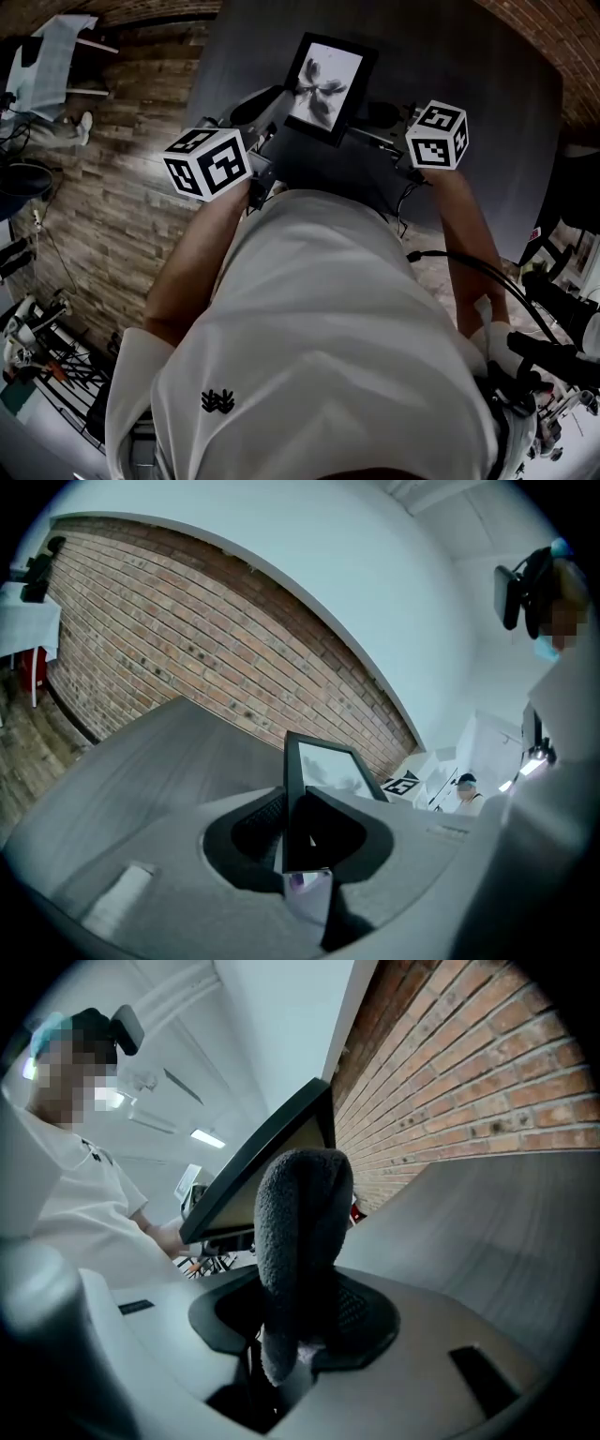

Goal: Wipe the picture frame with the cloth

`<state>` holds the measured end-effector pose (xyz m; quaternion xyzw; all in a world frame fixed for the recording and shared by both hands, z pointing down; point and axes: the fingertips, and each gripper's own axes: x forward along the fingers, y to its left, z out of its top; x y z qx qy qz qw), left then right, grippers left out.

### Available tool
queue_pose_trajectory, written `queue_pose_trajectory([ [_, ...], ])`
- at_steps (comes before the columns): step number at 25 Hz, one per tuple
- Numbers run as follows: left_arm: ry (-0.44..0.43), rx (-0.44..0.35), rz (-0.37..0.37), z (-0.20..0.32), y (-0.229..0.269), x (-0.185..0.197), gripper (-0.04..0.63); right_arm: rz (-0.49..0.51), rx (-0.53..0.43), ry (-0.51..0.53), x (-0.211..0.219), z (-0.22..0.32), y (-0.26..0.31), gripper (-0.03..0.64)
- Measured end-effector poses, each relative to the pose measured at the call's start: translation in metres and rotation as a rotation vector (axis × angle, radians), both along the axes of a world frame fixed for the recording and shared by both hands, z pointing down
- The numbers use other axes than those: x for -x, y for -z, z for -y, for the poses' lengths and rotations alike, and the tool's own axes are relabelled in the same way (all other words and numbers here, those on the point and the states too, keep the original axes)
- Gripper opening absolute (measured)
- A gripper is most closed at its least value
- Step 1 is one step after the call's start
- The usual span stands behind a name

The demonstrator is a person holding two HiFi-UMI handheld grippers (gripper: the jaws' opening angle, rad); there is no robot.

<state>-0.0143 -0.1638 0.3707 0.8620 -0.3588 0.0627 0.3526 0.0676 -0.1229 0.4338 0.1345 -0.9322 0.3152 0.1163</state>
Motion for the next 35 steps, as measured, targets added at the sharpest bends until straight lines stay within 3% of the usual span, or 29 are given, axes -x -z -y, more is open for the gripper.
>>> queue_pose_trajectory([
  [7,-0.039,-0.015,-0.012,-0.005,0.007,-0.006,0.074,0.029,-0.026,-0.024,-0.002,0.027,0.017,0.145],
  [18,-0.010,-0.016,-0.024,0.000,0.009,0.004,0.074,0.023,0.005,0.251,0.057,-0.048,0.003,0.146],
  [21,-0.017,-0.014,-0.029,-0.001,0.010,0.006,0.074,0.001,0.026,0.183,0.045,-0.032,-0.006,0.146],
  [25,-0.041,-0.004,-0.043,-0.008,0.008,0.007,0.074,0.033,0.037,0.031,0.021,0.011,0.001,0.146],
  [28,-0.061,-0.002,-0.050,-0.014,0.006,0.007,0.074,0.052,0.020,-0.023,0.015,0.033,0.012,0.146],
  [31,-0.074,-0.007,-0.058,-0.017,0.007,0.010,0.074,0.059,0.011,-0.007,0.028,0.034,0.017,0.146],
  [35,-0.066,-0.012,-0.071,-0.014,0.009,0.021,0.074,0.057,0.028,0.091,0.065,0.012,0.014,0.146],
])
